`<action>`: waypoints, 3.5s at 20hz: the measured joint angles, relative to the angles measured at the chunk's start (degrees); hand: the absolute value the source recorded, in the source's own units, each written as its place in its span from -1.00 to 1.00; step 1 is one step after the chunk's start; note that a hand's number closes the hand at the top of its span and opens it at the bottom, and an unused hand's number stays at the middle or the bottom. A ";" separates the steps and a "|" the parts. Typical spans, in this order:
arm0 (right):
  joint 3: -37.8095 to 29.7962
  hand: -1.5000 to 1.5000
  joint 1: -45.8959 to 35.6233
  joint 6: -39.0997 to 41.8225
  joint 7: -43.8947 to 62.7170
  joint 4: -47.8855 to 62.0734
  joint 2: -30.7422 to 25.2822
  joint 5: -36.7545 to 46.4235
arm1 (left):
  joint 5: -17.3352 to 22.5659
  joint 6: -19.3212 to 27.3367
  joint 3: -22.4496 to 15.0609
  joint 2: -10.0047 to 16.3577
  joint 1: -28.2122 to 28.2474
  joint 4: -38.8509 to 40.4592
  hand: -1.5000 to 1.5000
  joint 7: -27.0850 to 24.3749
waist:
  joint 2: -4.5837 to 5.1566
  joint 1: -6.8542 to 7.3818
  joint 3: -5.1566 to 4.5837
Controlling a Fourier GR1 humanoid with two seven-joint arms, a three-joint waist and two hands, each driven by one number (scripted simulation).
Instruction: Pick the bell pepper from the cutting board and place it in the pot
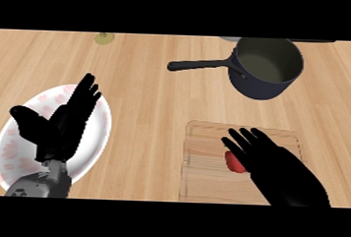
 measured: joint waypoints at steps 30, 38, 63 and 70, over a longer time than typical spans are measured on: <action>0.85 -1.00 -0.19 -1.61 -3.45 20.39 13.07 22.24 | -1.70 -3.03 2.67 -1.83 -0.59 1.03 0.00 -0.43 | 0.02 0.03 0.00; -1.18 -1.00 -1.55 -3.16 -6.55 27.51 15.66 26.48 | -2.42 -3.03 3.01 -2.48 -0.45 0.30 0.00 -0.10 | 0.01 0.04 0.00; -31.66 1.00 0.80 -25.32 33.17 29.25 29.59 27.80 | -2.43 -2.13 6.30 -2.22 1.58 0.70 0.00 -1.06 | -0.46 -5.88 0.09; -36.03 1.00 -3.17 -30.30 42.35 26.46 29.84 36.82 | -2.54 -2.99 4.91 -2.43 1.27 0.42 0.00 -1.02 | -0.54 -2.34 -0.47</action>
